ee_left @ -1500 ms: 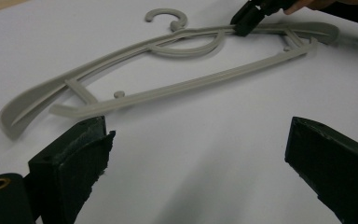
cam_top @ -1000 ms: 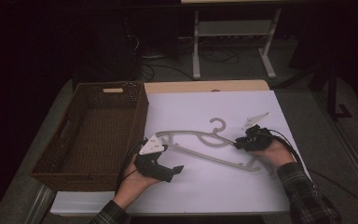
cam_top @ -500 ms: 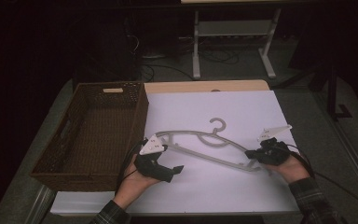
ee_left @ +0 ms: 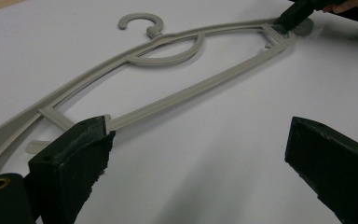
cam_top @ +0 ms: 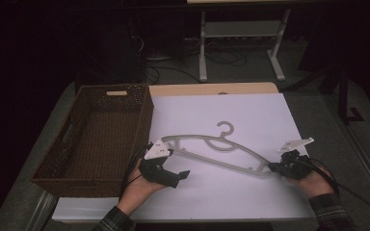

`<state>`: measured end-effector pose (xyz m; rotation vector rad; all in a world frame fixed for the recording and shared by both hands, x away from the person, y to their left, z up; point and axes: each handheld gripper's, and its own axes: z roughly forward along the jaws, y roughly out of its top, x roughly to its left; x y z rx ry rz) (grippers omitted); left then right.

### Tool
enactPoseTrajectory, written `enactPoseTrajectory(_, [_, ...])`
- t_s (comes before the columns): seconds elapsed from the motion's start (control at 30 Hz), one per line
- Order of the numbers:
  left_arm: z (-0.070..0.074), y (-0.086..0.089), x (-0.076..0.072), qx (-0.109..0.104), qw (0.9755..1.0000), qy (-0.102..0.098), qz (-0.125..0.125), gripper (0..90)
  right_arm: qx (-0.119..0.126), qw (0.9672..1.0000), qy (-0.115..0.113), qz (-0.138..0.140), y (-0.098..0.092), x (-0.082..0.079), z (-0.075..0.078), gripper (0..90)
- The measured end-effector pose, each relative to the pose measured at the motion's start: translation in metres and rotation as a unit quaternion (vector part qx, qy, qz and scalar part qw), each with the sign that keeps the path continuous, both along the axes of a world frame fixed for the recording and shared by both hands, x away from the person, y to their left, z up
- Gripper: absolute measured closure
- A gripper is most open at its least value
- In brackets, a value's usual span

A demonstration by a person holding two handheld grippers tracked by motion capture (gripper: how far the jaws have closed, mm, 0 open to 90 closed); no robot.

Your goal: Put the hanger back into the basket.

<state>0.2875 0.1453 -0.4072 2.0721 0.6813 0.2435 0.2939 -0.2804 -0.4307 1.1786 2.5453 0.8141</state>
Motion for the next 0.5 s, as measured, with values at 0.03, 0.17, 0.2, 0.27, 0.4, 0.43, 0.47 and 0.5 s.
enactPoseTrajectory(0.03, [0.0, 0.0, 0.0, 0.0, 1.0, 0.0, 0.0, 5.7, 0.0, 1.0, 0.0, 0.0, 0.0, 0.0, 0.0, 90.0])
enactPoseTrajectory(0.17, [0.0, 0.0, 0.0, 0.001, 1.0, 0.001, -0.001, 6.0, 0.0, 0.9998, -0.005, -0.022, -0.013, 0.007, 0.0, 90.0])
enactPoseTrajectory(0.2, [0.0, 0.0, 0.0, 0.002, 1.0, 0.001, -0.002, 6.1, -0.003, 0.9993, -0.011, -0.036, -0.02, 0.014, 0.0, 90.0])
enactPoseTrajectory(0.27, [-0.001, -0.001, 0.0, 0.002, 1.0, 0.002, -0.001, 6.1, -0.008, 0.9989, -0.015, -0.044, -0.023, 0.017, 0.0, 90.0])
enactPoseTrajectory(0.4, [-0.001, -0.003, 0.001, 0.005, 1.0, 0.004, -0.005, 6.3, 0.005, 0.9972, -0.03, -0.068, -0.034, 0.03, 0.001, 90.0])
enactPoseTrajectory(0.43, [-0.001, -0.003, 0.001, 0.005, 1.0, 0.004, -0.005, 6.3, 0.005, 0.9972, -0.03, -0.068, -0.034, 0.03, 0.001, 90.0])
enactPoseTrajectory(0.47, [-0.001, -0.004, 0.001, 0.005, 1.0, 0.004, -0.004, 6.3, 0.009, 0.9972, -0.033, -0.067, -0.035, 0.03, 0.002, 90.0])
enactPoseTrajectory(0.5, [-0.001, -0.004, 0.002, 0.007, 1.0, 0.004, -0.005, 6.3, 0.018, 0.9971, -0.038, -0.064, -0.034, 0.028, 0.004, 89.9])
